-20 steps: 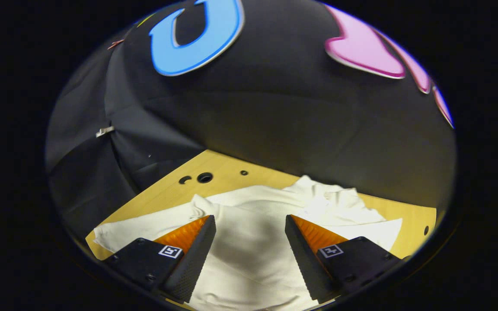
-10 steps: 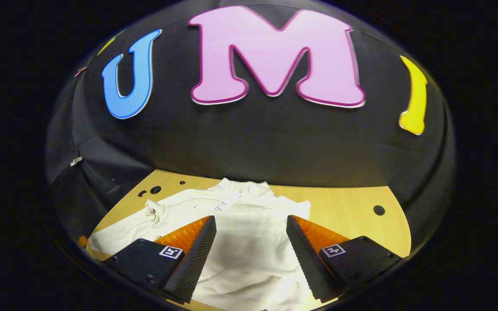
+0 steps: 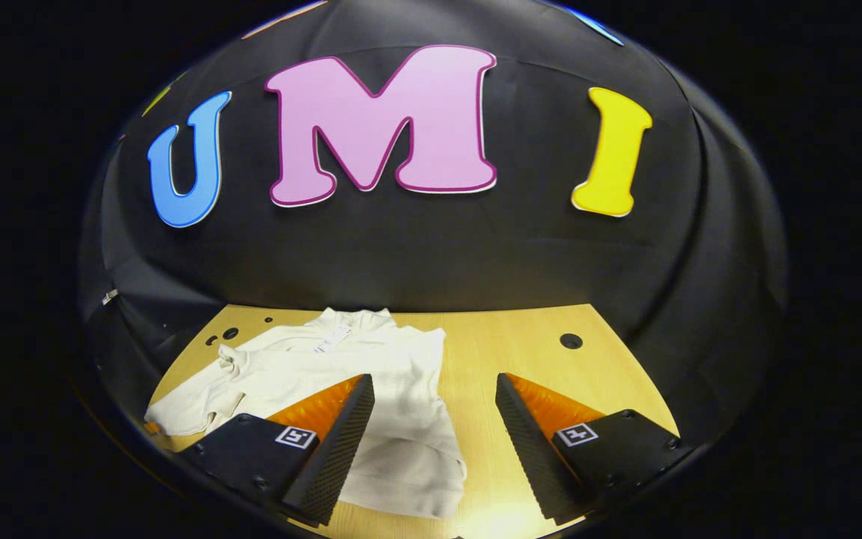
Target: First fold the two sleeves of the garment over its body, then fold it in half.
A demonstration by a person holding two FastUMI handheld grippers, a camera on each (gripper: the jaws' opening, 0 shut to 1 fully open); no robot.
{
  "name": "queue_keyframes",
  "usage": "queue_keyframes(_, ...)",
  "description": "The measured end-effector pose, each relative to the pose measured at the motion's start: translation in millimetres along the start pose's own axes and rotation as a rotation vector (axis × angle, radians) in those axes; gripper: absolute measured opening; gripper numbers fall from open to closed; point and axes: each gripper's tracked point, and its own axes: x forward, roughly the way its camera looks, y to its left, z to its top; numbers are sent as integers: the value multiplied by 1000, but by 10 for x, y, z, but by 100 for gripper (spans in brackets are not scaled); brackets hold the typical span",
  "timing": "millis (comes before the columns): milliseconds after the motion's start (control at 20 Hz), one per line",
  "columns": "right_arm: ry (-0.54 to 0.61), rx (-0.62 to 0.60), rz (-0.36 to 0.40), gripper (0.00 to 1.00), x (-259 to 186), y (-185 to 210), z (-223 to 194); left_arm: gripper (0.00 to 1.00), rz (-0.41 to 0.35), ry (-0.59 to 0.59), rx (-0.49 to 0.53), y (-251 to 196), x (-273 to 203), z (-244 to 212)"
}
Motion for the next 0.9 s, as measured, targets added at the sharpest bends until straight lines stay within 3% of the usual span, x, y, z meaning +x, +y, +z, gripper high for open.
queue_keyframes(200,17,93,-72,99,-287,-320,-196,99,-35,1,76,-174,99,23)
queue_keyframes(350,36,136,-105,100,-451,-463,-396,90,-96,-6,119,-333,129,50)
queue_keyframes(450,39,156,-116,99,-546,-538,-467,58,-135,-13,164,-449,182,63)
queue_keyframes(550,41,161,-119,99,-623,-602,-531,32,-147,-9,183,-505,187,66)
queue_keyframes(600,43,160,-124,99,-639,-641,-560,39,-147,-7,190,-517,184,77)
queue_keyframes(650,48,161,-126,99,-632,-679,-587,26,-149,-2,186,-527,186,78)
queue_keyframes(900,90,185,-113,99,-533,-783,-714,9,-145,74,84,-629,178,126)
